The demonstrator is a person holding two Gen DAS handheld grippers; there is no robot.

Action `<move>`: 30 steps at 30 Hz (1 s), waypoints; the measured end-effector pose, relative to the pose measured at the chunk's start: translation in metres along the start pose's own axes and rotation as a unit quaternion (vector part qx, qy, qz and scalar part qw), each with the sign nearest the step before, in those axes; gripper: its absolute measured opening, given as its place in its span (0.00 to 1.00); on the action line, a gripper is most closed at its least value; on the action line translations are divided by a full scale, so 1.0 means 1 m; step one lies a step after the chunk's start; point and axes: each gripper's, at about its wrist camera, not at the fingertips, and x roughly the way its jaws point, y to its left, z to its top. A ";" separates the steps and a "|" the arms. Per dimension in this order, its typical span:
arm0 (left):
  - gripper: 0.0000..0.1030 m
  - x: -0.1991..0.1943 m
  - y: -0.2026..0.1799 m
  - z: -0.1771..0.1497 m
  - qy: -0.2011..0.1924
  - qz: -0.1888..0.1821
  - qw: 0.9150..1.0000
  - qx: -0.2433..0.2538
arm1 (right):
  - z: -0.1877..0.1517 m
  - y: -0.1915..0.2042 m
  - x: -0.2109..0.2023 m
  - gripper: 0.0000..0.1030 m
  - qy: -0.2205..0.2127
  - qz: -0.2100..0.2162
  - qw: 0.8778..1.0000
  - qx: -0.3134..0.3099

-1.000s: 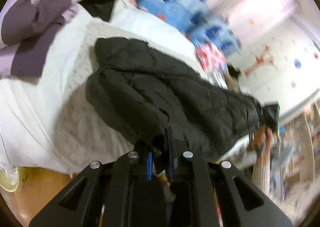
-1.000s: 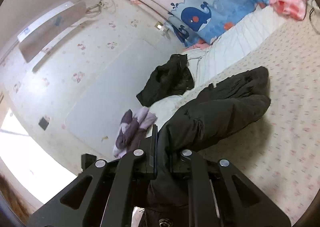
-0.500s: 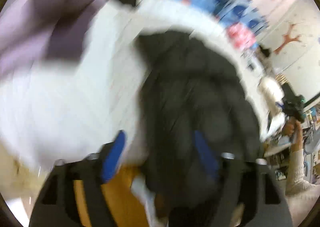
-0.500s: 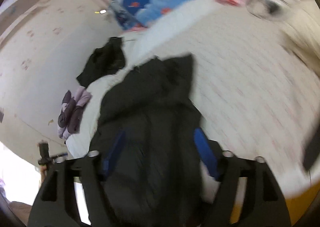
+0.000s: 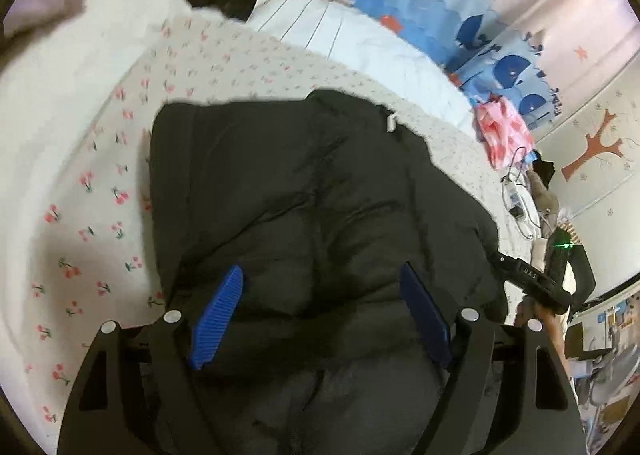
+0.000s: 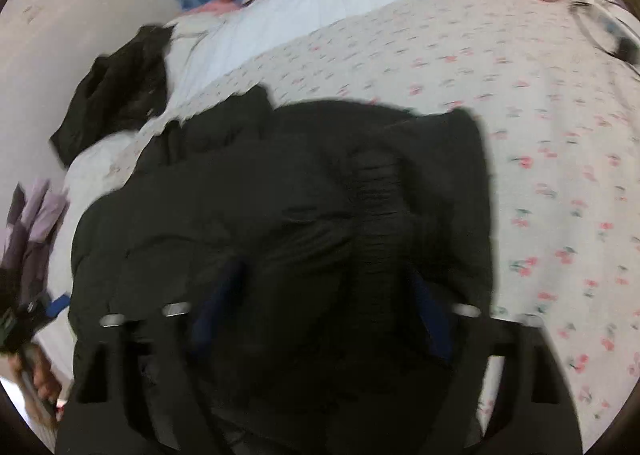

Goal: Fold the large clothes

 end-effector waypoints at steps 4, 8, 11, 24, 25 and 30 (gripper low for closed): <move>0.75 -0.007 0.002 0.000 -0.011 0.001 1.000 0.001 | 0.010 0.021 -0.041 0.22 -0.063 0.018 0.997 -0.038; 0.75 -0.026 -0.003 0.017 -0.056 -0.010 0.998 0.005 | 0.018 0.035 -0.108 0.21 -0.157 0.024 0.985 -0.060; 0.79 -0.023 -0.009 0.028 -0.067 -0.014 0.998 0.006 | 0.013 0.020 -0.114 0.21 -0.162 -0.006 0.986 -0.048; 0.79 0.051 0.009 0.013 0.031 0.053 0.998 0.017 | -0.029 -0.066 -0.055 0.50 -0.027 -0.012 0.999 0.039; 0.79 0.032 0.013 0.010 0.027 0.039 0.999 0.013 | -0.036 -0.070 -0.077 0.59 -0.042 -0.010 0.998 0.040; 0.87 -0.063 0.055 -0.039 0.038 -0.017 0.999 0.029 | -0.106 -0.098 -0.156 0.82 -0.030 0.078 0.995 0.058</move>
